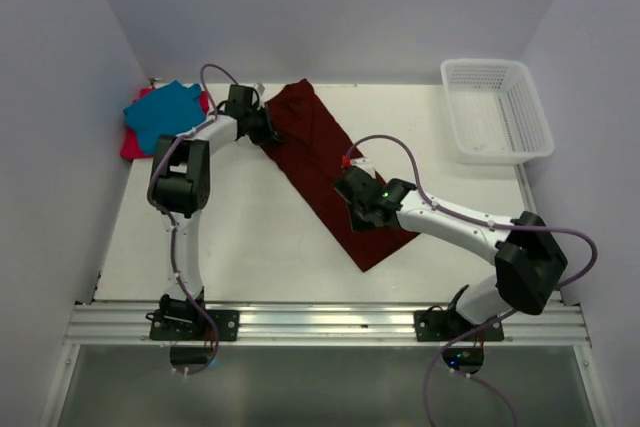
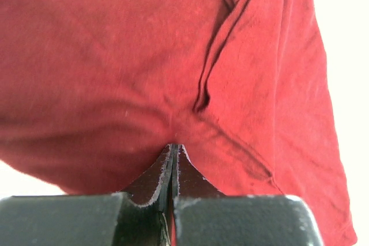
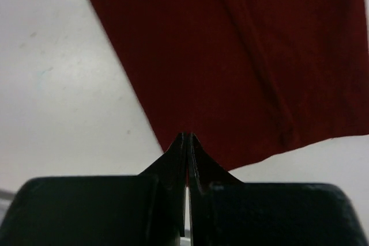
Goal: Fold and stack the t-shirts
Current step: Rotate the tshirt 90 degrees
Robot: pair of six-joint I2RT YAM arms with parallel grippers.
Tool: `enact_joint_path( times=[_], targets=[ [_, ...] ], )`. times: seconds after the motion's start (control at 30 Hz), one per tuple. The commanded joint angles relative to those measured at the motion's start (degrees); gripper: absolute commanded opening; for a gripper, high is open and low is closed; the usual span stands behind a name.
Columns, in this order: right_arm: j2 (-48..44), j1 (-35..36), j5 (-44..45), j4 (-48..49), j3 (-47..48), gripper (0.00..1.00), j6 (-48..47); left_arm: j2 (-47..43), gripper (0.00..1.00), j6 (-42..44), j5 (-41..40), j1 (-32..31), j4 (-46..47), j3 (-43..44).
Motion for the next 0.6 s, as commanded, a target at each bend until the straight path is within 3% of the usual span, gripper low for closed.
enact_joint_path(
  times=[0.0, 0.33, 0.57],
  targets=[
    [4.6, -4.7, 6.4, -1.9, 3.0, 0.0, -3.3, -6.0, 0.0, 1.5, -2.3, 0.3, 1.4, -0.9],
    [8.3, -7.3, 8.5, 0.9, 0.4, 0.0, -3.2, -6.7, 0.0, 1.0, -8.8, 0.6, -1.9, 3.1],
    [9.0, -7.4, 4.7, 3.8, -2.7, 0.0, -1.5, 4.0, 0.0, -1.4, -9.3, 1.3, -5.0, 13.9]
  ],
)
